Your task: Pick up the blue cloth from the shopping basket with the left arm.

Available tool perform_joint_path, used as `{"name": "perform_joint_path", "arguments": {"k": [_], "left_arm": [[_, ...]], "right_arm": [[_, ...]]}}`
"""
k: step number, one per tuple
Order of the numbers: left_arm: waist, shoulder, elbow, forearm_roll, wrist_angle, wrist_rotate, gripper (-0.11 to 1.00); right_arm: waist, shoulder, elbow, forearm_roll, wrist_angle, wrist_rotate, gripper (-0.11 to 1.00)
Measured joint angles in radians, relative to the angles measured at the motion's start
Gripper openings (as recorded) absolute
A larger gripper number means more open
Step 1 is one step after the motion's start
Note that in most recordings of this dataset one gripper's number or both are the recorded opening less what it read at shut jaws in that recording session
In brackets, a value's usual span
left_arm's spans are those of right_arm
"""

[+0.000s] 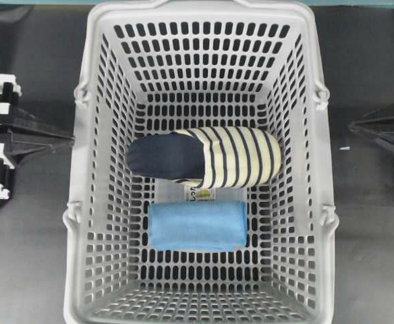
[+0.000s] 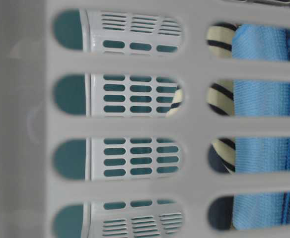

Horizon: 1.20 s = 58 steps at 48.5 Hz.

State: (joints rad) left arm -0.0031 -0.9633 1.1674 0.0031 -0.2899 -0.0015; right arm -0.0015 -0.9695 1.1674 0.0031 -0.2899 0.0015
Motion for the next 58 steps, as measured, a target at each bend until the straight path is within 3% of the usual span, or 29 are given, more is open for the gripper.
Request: {"name": "perform_joint_path", "arguments": {"k": [6,24,27,37,39,48,52,58], "left_arm": [[0.0,0.002,-0.061,0.032,0.077,-0.011,0.0],[-0.077,0.138,-0.331,0.038,0.425,-0.014,0.0],[-0.092,0.175,-0.374,0.038,0.471,-0.014,0.0],[-0.103,0.311,-0.511,0.038,0.615,-0.014,0.0],[-0.101,0.337,-0.54,0.038,0.644,-0.014,0.0],[-0.103,0.46,-0.684,0.038,0.781,-0.046,0.01],[-0.106,0.528,-0.739,0.038,0.848,-0.06,0.13],[-0.117,0.634,-0.824,0.04,0.923,-0.074,0.51]], "right_arm": [[0.003,-0.002,0.0,0.005,0.006,0.006,0.0],[0.012,-0.002,-0.051,0.011,0.17,0.023,0.02],[0.017,-0.002,-0.058,0.012,0.189,0.023,0.12],[0.021,-0.002,-0.072,0.012,0.207,0.023,0.73],[0.023,-0.002,-0.071,0.012,0.209,0.023,0.8],[0.021,-0.003,-0.072,0.014,0.225,0.023,0.78],[0.021,-0.005,-0.071,0.012,0.229,0.023,0.78],[0.021,-0.008,-0.072,0.012,0.229,0.023,0.78]]}}
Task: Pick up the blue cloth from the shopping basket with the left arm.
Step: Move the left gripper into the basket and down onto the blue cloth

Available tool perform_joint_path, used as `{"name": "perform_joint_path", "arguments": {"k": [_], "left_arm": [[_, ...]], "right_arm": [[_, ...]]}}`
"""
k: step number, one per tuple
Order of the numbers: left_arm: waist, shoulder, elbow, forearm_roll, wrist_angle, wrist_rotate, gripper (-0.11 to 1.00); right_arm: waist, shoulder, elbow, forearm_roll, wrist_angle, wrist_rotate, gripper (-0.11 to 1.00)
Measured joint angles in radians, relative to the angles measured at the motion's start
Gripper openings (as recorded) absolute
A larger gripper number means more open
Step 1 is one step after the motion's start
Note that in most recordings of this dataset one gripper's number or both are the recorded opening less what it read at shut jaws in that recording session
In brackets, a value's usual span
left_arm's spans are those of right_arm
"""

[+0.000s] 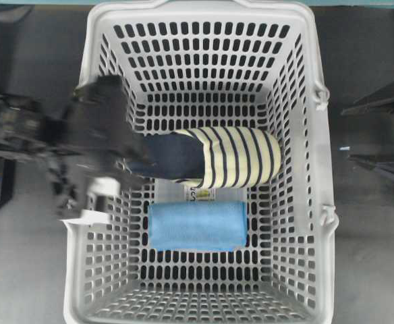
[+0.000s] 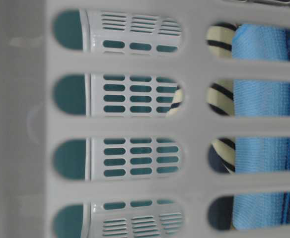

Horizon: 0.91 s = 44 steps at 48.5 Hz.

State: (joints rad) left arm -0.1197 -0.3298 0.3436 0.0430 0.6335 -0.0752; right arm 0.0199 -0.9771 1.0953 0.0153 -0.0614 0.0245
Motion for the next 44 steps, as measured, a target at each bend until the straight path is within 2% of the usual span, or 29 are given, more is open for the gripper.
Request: {"name": "perform_joint_path", "arguments": {"k": [5,9,16,23,32,44], "left_arm": [[-0.018,0.075,-0.058,-0.002,0.011,-0.002,0.79],[-0.037,0.135,-0.098,0.0,0.015,-0.011,0.9],[-0.055,0.242,-0.161,-0.002,0.032,-0.049,0.88],[-0.057,0.337,-0.183,0.0,0.037,-0.098,0.88],[-0.057,0.416,-0.184,0.0,0.038,-0.144,0.88],[-0.057,0.456,-0.135,0.0,0.04,-0.149,0.88]], "right_arm": [[0.0,-0.002,0.0,0.002,0.0,0.0,0.78],[0.002,-0.003,0.002,0.0,-0.002,0.0,0.78],[0.0,-0.005,0.008,0.002,-0.011,0.0,0.78],[0.002,-0.006,0.011,0.0,-0.02,0.0,0.78],[0.0,-0.009,0.011,0.0,-0.021,0.0,0.78],[0.002,-0.012,0.012,0.002,-0.021,0.0,0.78]]}}
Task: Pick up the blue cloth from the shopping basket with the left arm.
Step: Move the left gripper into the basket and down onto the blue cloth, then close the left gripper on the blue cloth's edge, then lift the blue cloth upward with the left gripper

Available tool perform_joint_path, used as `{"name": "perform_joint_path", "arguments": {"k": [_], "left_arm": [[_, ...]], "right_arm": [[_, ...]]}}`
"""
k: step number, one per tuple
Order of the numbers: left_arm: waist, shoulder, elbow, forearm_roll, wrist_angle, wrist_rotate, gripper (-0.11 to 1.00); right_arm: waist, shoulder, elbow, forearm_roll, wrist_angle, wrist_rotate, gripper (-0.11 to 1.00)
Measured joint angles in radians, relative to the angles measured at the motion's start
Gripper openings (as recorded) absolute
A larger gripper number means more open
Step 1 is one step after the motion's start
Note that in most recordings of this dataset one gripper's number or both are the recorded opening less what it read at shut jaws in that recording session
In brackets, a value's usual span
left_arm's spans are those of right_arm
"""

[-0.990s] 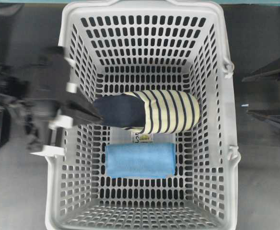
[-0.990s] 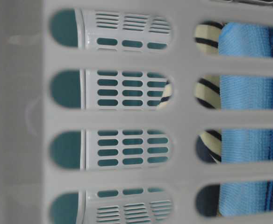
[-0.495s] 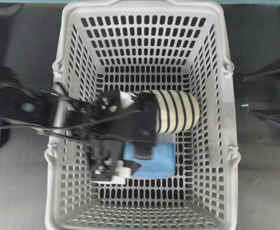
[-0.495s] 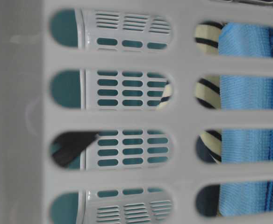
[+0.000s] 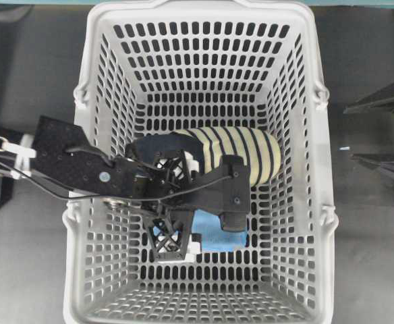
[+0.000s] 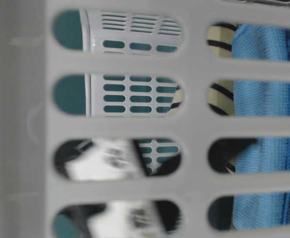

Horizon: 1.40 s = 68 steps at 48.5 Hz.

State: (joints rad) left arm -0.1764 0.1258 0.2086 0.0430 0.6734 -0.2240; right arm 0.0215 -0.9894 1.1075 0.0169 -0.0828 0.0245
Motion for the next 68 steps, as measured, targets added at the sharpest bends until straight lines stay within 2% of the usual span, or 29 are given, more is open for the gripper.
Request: {"name": "perform_joint_path", "arguments": {"k": [16,22,27,35,37,45,53,59,68], "left_arm": [[0.0,0.026,0.037,-0.002,-0.003,0.005,0.87],[0.0,0.025,0.04,0.0,-0.002,0.0,0.8],[-0.002,0.025,0.04,0.0,-0.002,0.005,0.6],[-0.006,0.017,0.038,0.0,-0.002,0.009,0.17],[-0.008,0.009,0.038,0.0,-0.002,0.009,0.12],[-0.006,-0.031,0.005,0.0,0.005,0.011,0.12],[-0.006,-0.086,-0.106,0.0,0.072,0.012,0.12],[-0.006,-0.117,-0.222,0.0,0.192,0.015,0.12],[0.006,-0.129,-0.419,0.0,0.442,0.018,0.12]], "right_arm": [[-0.002,0.0,0.005,0.0,0.0,0.0,0.77],[-0.002,0.0,0.008,0.0,-0.002,0.002,0.77],[-0.002,-0.002,0.012,0.0,0.0,0.0,0.77],[0.0,-0.002,0.018,0.002,-0.002,0.005,0.77],[-0.002,-0.002,0.018,0.002,-0.002,0.009,0.77],[0.0,-0.006,0.023,0.002,0.0,0.025,0.77],[-0.002,-0.015,0.025,0.002,-0.002,0.028,0.77],[0.0,-0.021,0.025,0.002,-0.002,0.028,0.77],[0.0,-0.028,0.028,0.002,-0.002,0.028,0.77]]}}
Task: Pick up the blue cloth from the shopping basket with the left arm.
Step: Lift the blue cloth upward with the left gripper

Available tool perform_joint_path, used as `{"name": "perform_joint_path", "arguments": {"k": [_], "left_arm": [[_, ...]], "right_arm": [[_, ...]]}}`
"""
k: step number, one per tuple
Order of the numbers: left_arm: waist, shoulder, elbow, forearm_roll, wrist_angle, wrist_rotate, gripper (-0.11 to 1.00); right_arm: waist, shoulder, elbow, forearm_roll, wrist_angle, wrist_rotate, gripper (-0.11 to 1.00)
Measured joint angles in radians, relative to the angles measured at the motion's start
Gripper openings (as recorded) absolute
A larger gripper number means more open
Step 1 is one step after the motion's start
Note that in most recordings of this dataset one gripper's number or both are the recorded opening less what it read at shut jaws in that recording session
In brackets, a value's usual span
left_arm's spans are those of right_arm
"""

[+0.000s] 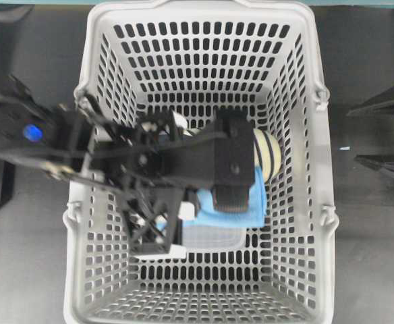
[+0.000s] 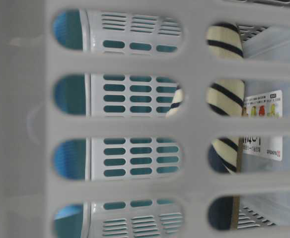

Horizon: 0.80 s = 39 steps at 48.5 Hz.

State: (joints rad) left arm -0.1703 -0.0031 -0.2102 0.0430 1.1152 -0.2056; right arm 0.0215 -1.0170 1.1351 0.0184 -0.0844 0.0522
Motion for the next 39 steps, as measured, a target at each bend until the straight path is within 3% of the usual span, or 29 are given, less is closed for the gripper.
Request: {"name": "perform_joint_path", "arguments": {"k": [5,11,19,28,39], "left_arm": [[0.018,0.0,-0.086,0.0,0.112,0.002,0.12],[0.035,0.0,-0.107,0.0,0.16,0.015,0.12],[0.032,0.0,-0.107,0.0,0.135,0.061,0.12],[0.031,0.0,-0.106,0.0,0.114,0.069,0.12],[0.035,-0.037,-0.025,0.0,0.044,0.072,0.12]], "right_arm": [[-0.002,0.0,0.0,0.0,0.0,0.0,0.77],[0.0,0.0,0.0,0.002,0.0,0.0,0.77],[0.0,0.0,0.0,0.002,0.0,0.0,0.77],[-0.002,0.0,0.0,0.002,-0.005,0.0,0.77],[0.0,0.0,0.0,0.002,-0.006,0.002,0.77]]}}
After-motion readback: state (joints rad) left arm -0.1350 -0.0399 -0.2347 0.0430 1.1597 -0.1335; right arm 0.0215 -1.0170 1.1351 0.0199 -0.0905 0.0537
